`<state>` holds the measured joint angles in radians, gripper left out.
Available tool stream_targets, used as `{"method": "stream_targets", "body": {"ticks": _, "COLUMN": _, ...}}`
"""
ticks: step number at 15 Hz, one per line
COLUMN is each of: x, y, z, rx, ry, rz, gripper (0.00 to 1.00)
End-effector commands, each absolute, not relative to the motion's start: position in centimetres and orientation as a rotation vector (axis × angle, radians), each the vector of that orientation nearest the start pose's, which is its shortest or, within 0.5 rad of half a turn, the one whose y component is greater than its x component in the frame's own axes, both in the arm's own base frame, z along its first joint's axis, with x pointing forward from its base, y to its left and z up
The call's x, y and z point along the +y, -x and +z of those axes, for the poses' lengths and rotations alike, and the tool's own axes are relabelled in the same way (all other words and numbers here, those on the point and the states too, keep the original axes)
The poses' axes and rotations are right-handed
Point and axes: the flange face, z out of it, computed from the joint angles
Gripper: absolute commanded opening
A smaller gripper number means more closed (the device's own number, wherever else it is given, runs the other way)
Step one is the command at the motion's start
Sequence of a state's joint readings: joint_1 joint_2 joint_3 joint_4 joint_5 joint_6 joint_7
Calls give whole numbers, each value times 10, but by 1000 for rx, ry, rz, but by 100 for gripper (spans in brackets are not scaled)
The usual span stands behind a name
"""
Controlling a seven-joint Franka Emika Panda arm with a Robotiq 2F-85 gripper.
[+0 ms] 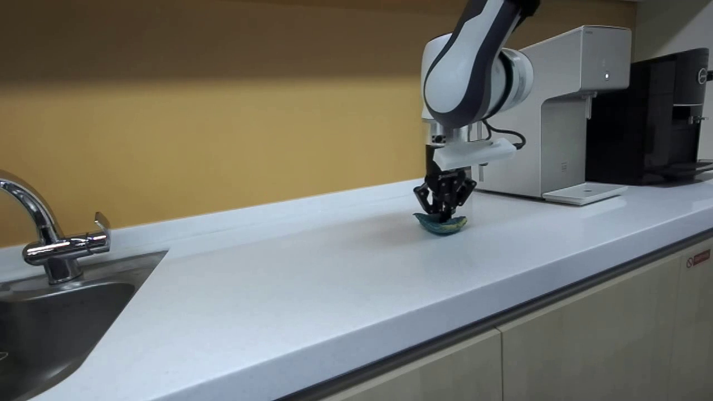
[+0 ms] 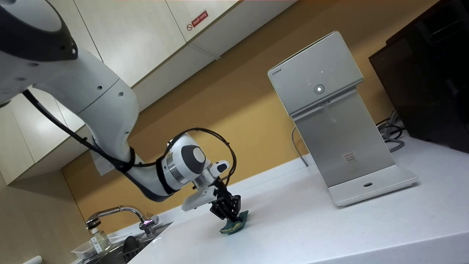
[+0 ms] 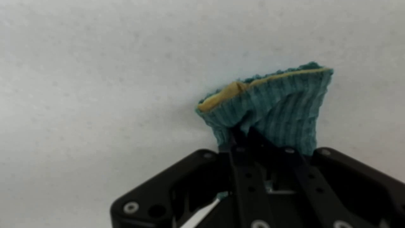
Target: Use the sponge to wipe the counter
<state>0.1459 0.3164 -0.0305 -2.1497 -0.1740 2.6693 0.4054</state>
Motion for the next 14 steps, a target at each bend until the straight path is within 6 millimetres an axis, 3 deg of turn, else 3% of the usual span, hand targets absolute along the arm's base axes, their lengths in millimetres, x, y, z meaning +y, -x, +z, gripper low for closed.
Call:
{"method": "stream_targets", "body": {"ticks": 1, "x": 118, "y": -605, "z": 248, "rx": 121, "ry": 3153, "rz": -286, "gripper": 2}}
{"method": "stream_targets", "body": {"ticks": 3, "x": 136, "y": -596, "z": 252, "rx": 39, "ry": 3134, "rz": -241, "gripper": 2}}
{"method": "stream_targets", "body": {"ticks": 6, "x": 150, "y": -565, "z": 253, "rx": -89, "ry": 3125, "rz": -160, "gripper": 2}}
{"method": "stream_targets", "body": {"ticks": 14, "x": 140, "y": -465, "z": 236, "rx": -42, "ry": 3136, "rz": 18, "gripper": 2}}
